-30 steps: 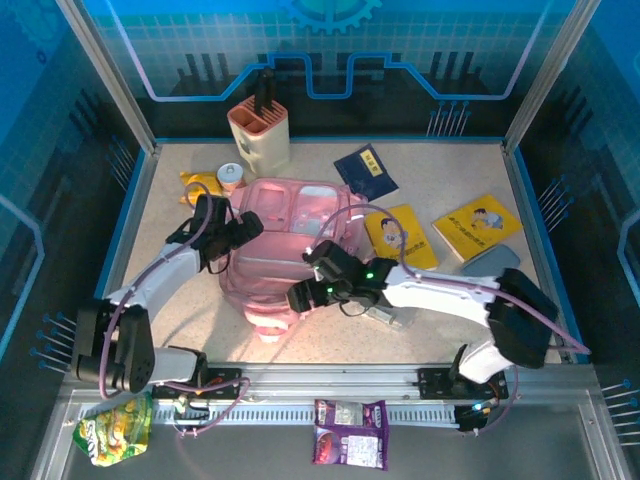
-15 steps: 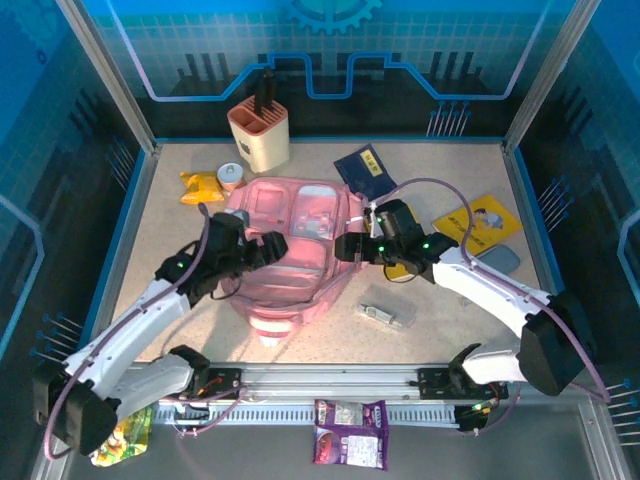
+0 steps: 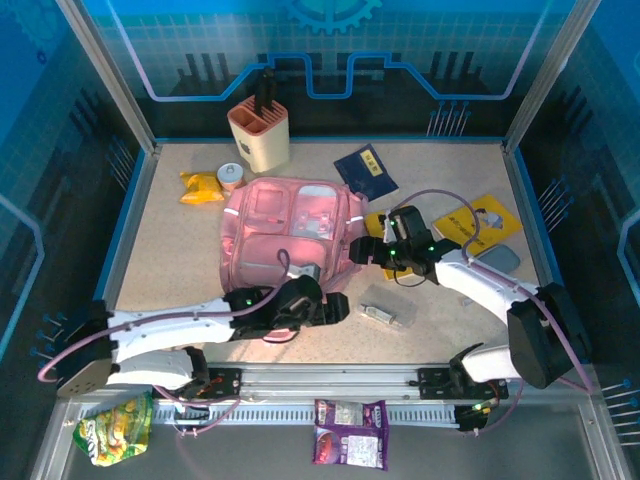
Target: Pack the student bag
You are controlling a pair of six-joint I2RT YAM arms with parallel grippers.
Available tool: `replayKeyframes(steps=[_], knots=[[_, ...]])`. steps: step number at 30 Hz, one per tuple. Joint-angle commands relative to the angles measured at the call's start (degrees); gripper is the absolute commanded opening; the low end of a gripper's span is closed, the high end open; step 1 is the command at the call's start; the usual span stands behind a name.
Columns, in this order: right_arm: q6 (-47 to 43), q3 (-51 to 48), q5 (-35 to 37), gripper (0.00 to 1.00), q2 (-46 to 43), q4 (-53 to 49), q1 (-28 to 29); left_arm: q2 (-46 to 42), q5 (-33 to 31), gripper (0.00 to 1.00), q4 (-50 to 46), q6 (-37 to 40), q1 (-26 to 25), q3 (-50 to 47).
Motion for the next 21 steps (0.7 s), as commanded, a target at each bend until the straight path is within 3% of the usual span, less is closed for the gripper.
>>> replayKeyframes(steps=[1, 6, 12, 18, 21], knots=[[-0.2, 0.9, -0.4, 0.87, -0.5, 1.7, -1.1, 4.7, -0.6, 0.85, 9.7, -3.5, -0.9, -0.3], [-0.4, 0.7, -3.4, 0.88, 0.3, 3.1, -2.0, 9.8, -1.7, 0.86, 8.2, -4.6, 0.0, 0.3], [-0.3, 2.5, -3.4, 0.88, 2.3, 0.8, -2.1, 9.6, -2.8, 0.85, 3.9, -6.2, 4.1, -4.3], [1.8, 3.4, -6.1, 0.88, 4.1, 0.6, -0.8, -0.5, -6.1, 0.84, -6.1, -5.3, 8.8, -8.0], [6.1, 2.3, -6.2, 0.89, 4.4, 2.6, 3.0, -5.8, -5.6, 0.84, -9.8, -2.1, 13.8, -10.4]])
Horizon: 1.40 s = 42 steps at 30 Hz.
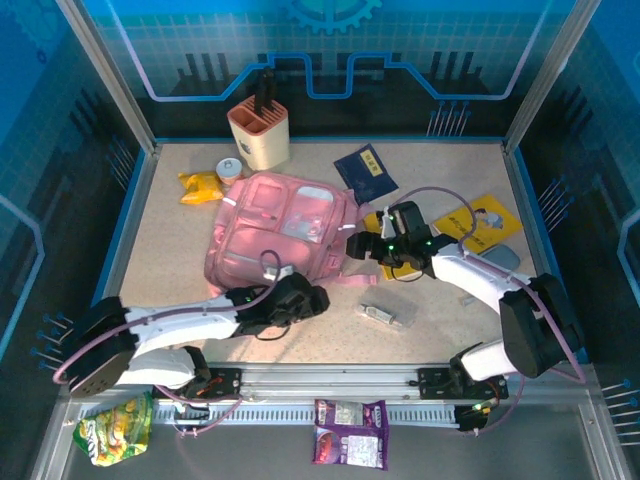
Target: Pack the student bag
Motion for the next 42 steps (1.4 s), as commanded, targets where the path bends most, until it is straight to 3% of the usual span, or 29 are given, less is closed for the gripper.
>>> replayKeyframes(steps=[1, 4, 8, 17, 21, 24, 35, 42], knots=[[5.3, 0.6, -1.0, 0.89, 1.2, 1.2, 4.6, -5.2, -1.9, 0.84, -9.5, 3.3, 6.3, -2.9], [8.3, 0.6, -0.3, 0.88, 3.0, 2.5, 5.7, -10.8, -2.0, 0.83, -12.9, 5.6, 9.9, -4.6], [11.2, 2.7, -2.4, 0.82, 8.0, 5.2, 6.4, -17.0, -3.3, 0.82, -16.5, 7.1, 10.6, -4.8], [14.6, 9.8, -2.8, 0.71, 19.3, 12.5, 7.2, -17.1, 0.2, 0.76, -15.9, 8.5, 10.0, -1.8], [14.3, 12.4, -2.0, 0.62, 23.5, 14.4, 7.2, -16.2, 0.1, 0.75, -14.5, 8.4, 7.7, -1.1], [14.2, 12.9, -1.5, 0.48, 25.4, 16.8, 7.2, -15.2, 0.1, 0.73, -12.7, 8.1, 5.5, -0.7], [12.7, 10.9, -1.8, 0.00, 19.1, 19.7, 7.1, -7.9, 1.4, 0.65, -5.2, 10.3, 6.1, -3.4], [12.8, 5.5, 0.1, 0.00, 8.7, 18.6, 7.8, -5.6, 3.1, 0.62, -1.6, 17.2, 12.8, -3.4]])
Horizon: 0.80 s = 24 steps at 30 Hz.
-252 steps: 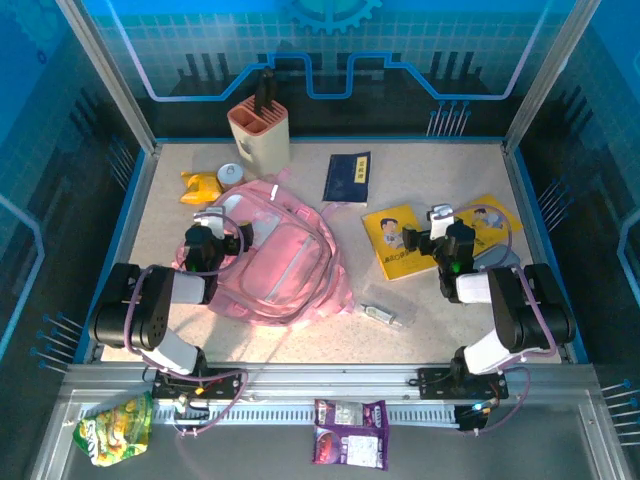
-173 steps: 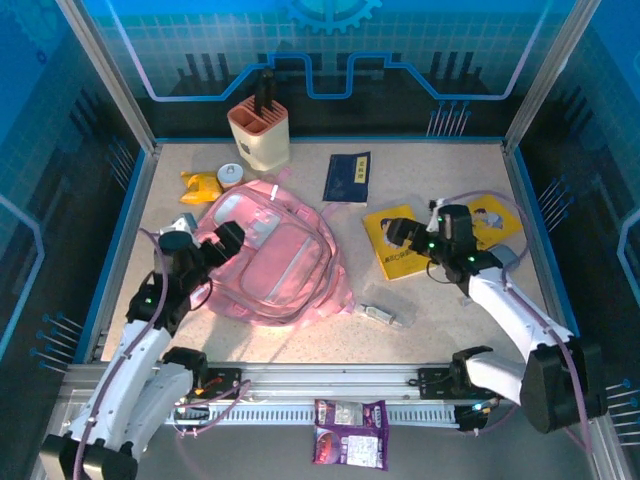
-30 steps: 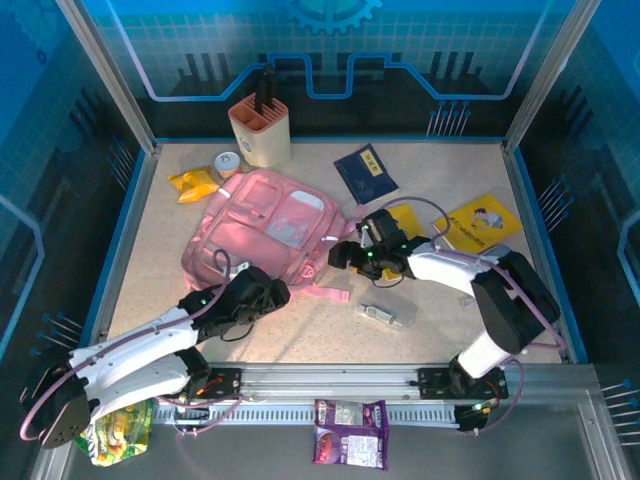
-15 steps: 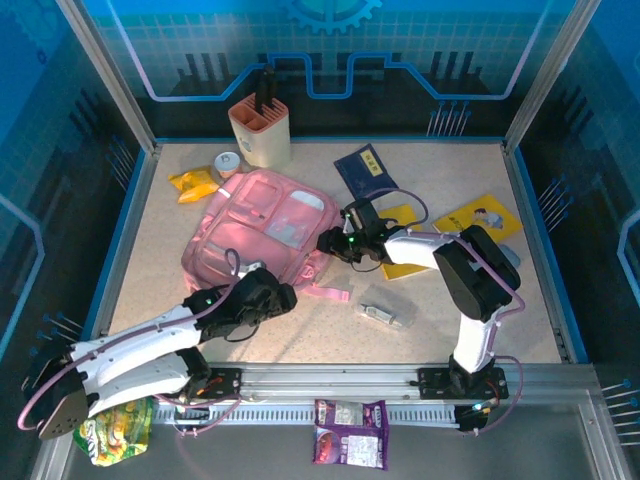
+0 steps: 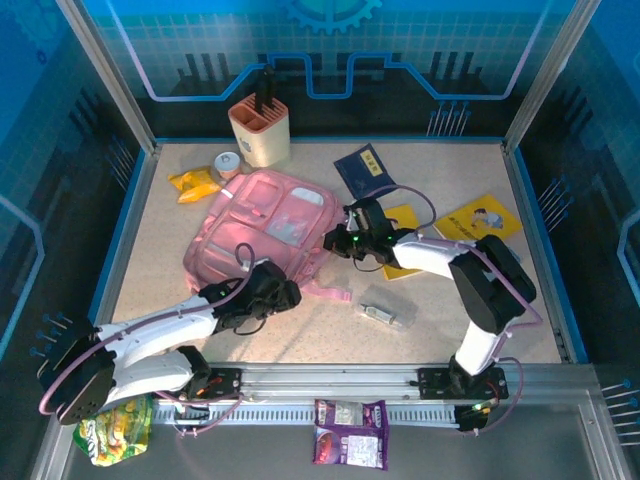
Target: Pack the student bag
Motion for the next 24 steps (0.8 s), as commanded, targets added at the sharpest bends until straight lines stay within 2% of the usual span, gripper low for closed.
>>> replayKeyframes(steps=[1, 3, 7, 11, 14, 16, 20, 24], knots=[[-1.0, -2.3, 1.9, 0.00, -7.8, 1.5, 1.6, 0.8, 0.0, 0.57, 3.6, 6.7, 3.0, -0.3], [-1.1, -3.0, 4.1, 0.00, -10.4, -0.2, 3.9, 1.6, 0.4, 0.51, 3.6, 9.6, 5.0, 1.1], [3.7, -7.6, 10.8, 0.00, -14.6, 0.8, 6.5, 2.5, 0.1, 0.51, 1.9, 13.8, 9.1, 4.2], [8.6, -7.8, 13.6, 0.00, -15.2, 3.1, 8.1, 0.1, 2.6, 0.52, 1.5, 17.2, 9.6, 6.4], [11.6, -7.6, 18.8, 0.00, -16.6, 2.3, 10.0, -2.0, 4.2, 0.54, -3.3, 16.1, 9.4, 8.3], [13.9, -8.1, 21.3, 0.00, -17.2, 2.9, 10.7, -4.0, 4.6, 0.54, -5.4, 14.4, 8.3, 8.2], [16.3, -7.6, 21.7, 0.00, -16.5, 3.7, 10.9, -7.8, 2.2, 0.53, -6.8, 10.4, 2.5, 7.6], [17.1, -7.5, 21.5, 0.00, -16.0, 4.2, 11.1, -6.6, -0.5, 0.52, -6.8, 6.6, -4.0, 8.5]])
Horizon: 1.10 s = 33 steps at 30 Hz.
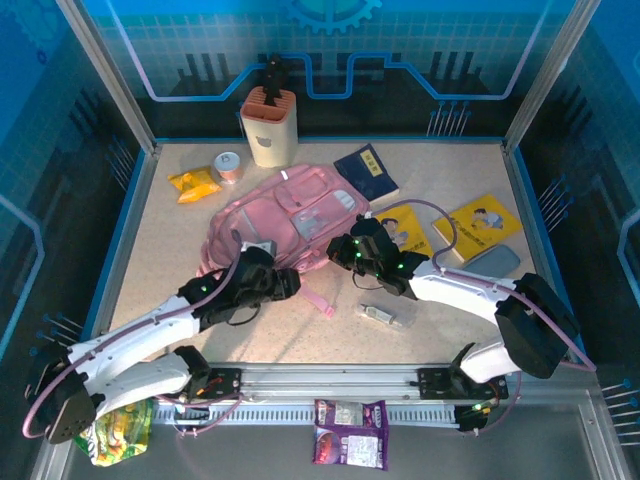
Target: Pack the student bag
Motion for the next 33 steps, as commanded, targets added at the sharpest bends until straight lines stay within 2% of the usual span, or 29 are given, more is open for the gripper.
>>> replayKeyframes(steps=[1, 5, 13, 17, 22, 33], knots=[[2.3, 0.6, 0.7, 0.00, -1.1, 4.7, 0.8, 2.0, -4.0, 0.52, -2.0, -4.6, -4.8, 2.4], [2.2, 0.9, 0.4, 0.00, -0.9, 4.5, 0.9, 8.0, -9.6, 0.52, -1.8, -3.9, -9.0, 5.4], [2.2, 1.2, -0.9, 0.00, -1.3, 4.2, 0.8, 15.6, -19.1, 0.51, -3.6, -1.3, -9.7, 8.7], [3.0, 1.1, -1.7, 0.00, -1.1, 4.6, 0.9, 18.7, -19.0, 0.51, -2.4, -0.7, -9.4, 10.4], [3.3, 0.8, -2.4, 0.00, -0.6, 5.1, 1.0, 20.4, -18.1, 0.46, 1.9, 0.7, -8.4, 10.9], [3.0, 0.1, -2.6, 0.00, -0.8, 5.7, 1.0, 23.3, -19.1, 0.32, 2.7, -1.9, -6.8, 12.8]])
